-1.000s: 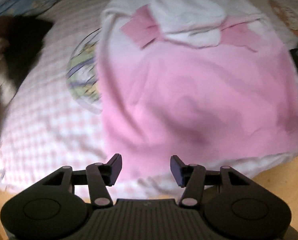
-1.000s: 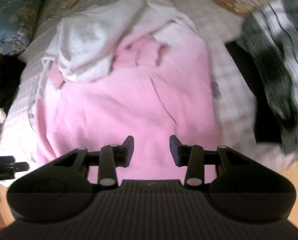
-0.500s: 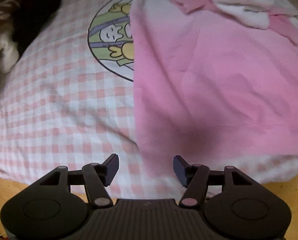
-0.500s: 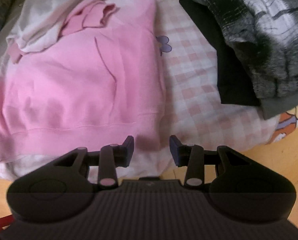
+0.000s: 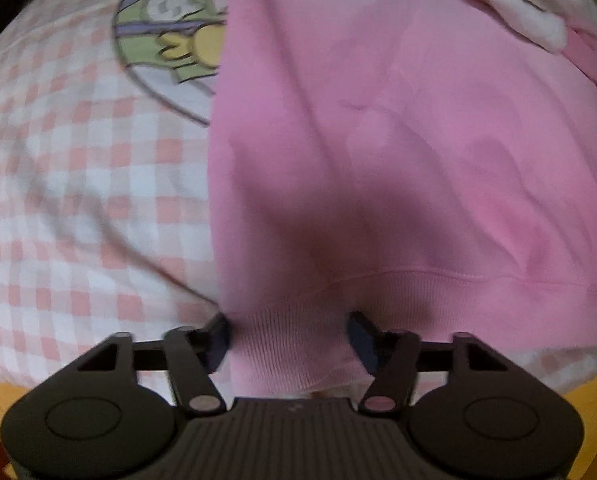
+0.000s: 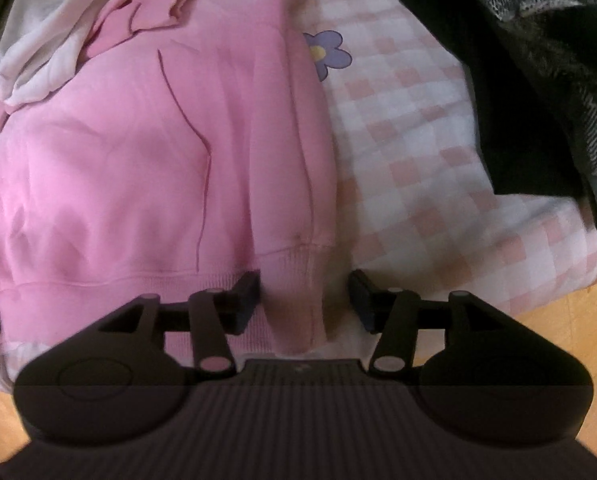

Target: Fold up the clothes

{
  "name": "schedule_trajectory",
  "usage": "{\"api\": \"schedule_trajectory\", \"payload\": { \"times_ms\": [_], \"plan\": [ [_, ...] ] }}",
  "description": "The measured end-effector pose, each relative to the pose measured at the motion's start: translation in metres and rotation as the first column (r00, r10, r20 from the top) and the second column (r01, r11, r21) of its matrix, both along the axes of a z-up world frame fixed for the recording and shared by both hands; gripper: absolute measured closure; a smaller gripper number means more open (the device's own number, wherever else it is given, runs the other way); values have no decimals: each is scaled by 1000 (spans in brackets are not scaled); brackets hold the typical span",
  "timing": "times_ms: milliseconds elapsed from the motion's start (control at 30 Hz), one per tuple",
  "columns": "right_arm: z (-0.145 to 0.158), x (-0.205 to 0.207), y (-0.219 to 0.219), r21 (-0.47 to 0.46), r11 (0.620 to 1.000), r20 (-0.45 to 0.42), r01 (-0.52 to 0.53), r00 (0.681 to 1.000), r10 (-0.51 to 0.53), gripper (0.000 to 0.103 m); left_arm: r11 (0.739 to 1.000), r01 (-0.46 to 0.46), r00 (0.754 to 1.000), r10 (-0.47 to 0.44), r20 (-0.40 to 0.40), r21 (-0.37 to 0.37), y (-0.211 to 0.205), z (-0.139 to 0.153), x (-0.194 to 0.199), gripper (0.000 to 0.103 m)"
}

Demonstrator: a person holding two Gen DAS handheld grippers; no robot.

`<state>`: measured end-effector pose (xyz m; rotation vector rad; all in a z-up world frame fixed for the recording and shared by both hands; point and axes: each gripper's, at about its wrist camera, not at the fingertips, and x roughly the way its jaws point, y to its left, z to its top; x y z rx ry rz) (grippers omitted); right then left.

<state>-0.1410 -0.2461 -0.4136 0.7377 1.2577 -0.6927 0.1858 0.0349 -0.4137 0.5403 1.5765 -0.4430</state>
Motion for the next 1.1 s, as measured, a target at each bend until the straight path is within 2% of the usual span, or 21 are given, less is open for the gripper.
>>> {"api": "schedule_trajectory", "payload": {
  "times_ms": [67, 100, 133, 167, 233, 333, 433, 500, 633, 733, 833, 867, 900, 933, 1000, 1033, 1100],
  "plan": [
    [1, 4, 1, 6, 1000, 0, -17, 1000, 17, 59, 999, 46, 999, -46, 8, -10, -5, 6, -7, 69],
    [2, 6, 2, 24, 999, 19, -40, 999, 39, 84, 998, 58, 998, -58, 7, -24, -6, 11, -9, 75],
    [5, 8, 3, 37, 998, 30, -53, 998, 52, 88, 997, 63, 998, -63, 3, -41, -6, 17, -10, 84],
    [11, 10, 2, 39, 998, 40, -47, 998, 45, 89, 996, 46, 999, -46, -6, -70, -4, 24, -9, 86],
    [27, 5, -6, 75, 997, 113, 18, 993, -26, 89, 992, 17, 1000, -18, -8, -128, 0, 46, -5, 86],
    [64, -5, -24, 122, 986, 250, 115, 958, -143, 89, 974, -12, 1000, 14, 6, -225, 2, 90, 3, 86],
    [107, 0, -41, 137, 980, 357, 147, 915, -187, 90, 954, -14, 997, 36, 68, -299, -8, 141, 21, 86],
    [132, 9, -56, 136, 979, 418, 150, 888, -194, 90, 933, -41, 991, 85, 107, -358, -21, 176, 42, 86],
    [167, 43, -99, 160, 974, 557, 160, 800, -223, 90, 881, -66, 965, 176, 196, -469, -60, 229, 93, 86],
    [176, 88, -148, 157, 973, 638, 171, 734, -231, 90, 864, -37, 939, 202, 278, -502, -106, 243, 142, 86],
    [170, 146, -202, 104, 976, 669, 190, 713, -210, 89, 894, 13, 914, 171, 369, -447, -172, 226, 200, 85],
    [164, 167, -216, 86, 975, 667, 203, 715, -207, 89, 906, 26, 904, 159, 397, -422, -193, 219, 219, 82],
    [154, 191, -232, 77, 973, 658, 220, 721, -215, 86, 929, 31, 895, 139, 424, -369, -212, 203, 235, 78],
    [140, 216, -248, 72, 971, 634, 230, 740, -222, 83, 956, 34, 887, 105, 449, -292, -235, 185, 250, 75],
    [111, 262, -269, 40, 976, 522, 216, 828, -205, 81, 985, 54, 876, 33, 482, -166, -272, 158, 267, 74],
    [98, 280, -275, 25, 978, 466, 209, 863, -196, 80, 988, 85, 861, -9, 509, -126, -286, 150, 267, 76],
    [80, 301, -273, 3, 978, 401, 208, 896, -192, 77, 985, 146, 835, -75, 545, -88, -303, 141, 259, 73]
  ]
}}
